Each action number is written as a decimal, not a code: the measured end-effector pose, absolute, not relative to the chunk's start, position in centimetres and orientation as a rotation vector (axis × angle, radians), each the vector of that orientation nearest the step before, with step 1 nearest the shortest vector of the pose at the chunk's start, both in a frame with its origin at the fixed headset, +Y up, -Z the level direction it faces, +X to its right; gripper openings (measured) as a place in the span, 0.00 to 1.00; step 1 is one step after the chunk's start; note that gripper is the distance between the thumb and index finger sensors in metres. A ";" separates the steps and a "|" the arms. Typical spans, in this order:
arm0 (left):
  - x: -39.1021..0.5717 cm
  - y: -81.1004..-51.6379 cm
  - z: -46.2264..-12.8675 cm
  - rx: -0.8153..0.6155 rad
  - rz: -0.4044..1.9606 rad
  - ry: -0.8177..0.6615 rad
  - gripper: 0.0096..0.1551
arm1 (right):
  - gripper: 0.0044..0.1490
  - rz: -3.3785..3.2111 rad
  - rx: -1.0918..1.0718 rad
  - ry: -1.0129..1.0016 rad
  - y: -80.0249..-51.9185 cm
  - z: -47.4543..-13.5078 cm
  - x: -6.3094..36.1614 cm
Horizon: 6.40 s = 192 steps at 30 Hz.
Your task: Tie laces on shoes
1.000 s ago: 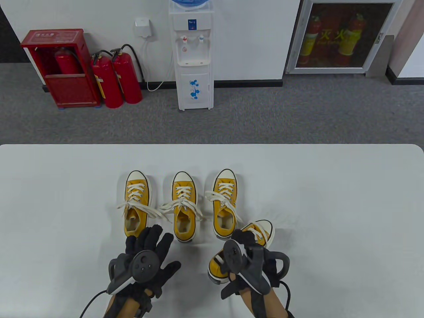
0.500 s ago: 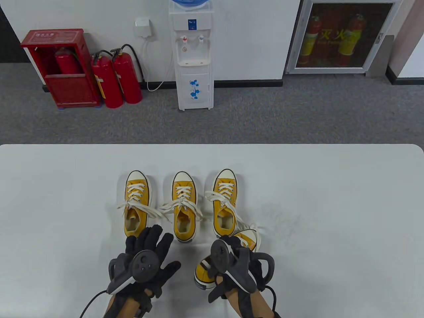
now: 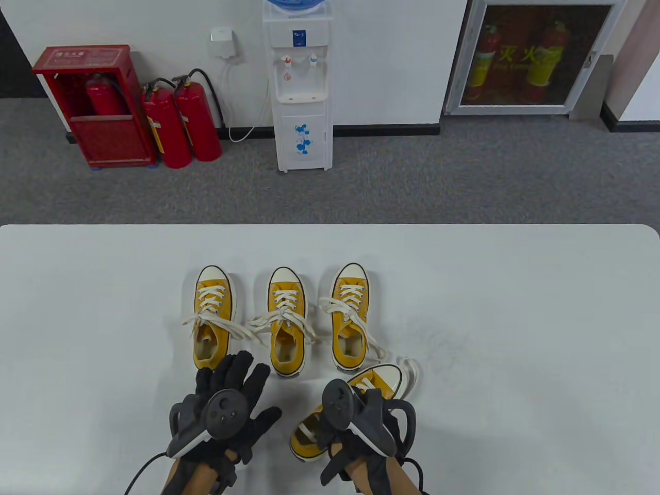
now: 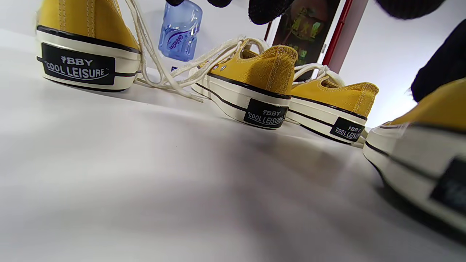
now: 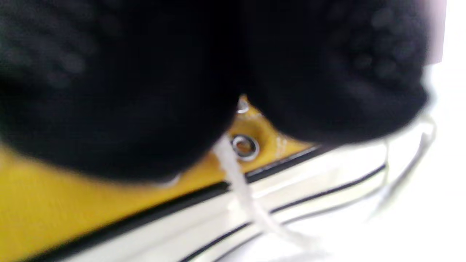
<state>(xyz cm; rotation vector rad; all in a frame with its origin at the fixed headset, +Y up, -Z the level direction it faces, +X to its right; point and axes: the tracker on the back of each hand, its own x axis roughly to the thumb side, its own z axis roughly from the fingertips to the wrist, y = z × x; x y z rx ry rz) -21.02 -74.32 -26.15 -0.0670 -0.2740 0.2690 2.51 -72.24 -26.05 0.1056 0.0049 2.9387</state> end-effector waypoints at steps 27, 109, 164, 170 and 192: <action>-21.1 -74.3 -26.2 -0.067 0.272 -0.271 0.53 | 0.36 2.682 0.129 -0.029 -69.0 -25.7 8.7; -18.0 -72.6 -24.4 -0.025 0.411 -0.456 0.40 | 0.28 1.507 0.398 -0.263 -68.5 -27.4 13.1; -17.4 -72.0 -25.1 -0.182 0.757 -0.457 0.21 | 0.28 1.556 0.337 -0.238 -69.1 -27.2 13.4; -18.7 -69.1 -25.3 -0.103 0.926 -0.442 0.20 | 0.27 1.501 0.328 -0.257 -68.1 -27.3 13.2; -18.9 -68.9 -27.8 -0.091 1.612 -0.270 0.22 | 0.33 1.397 0.602 -0.139 -65.4 -28.4 8.6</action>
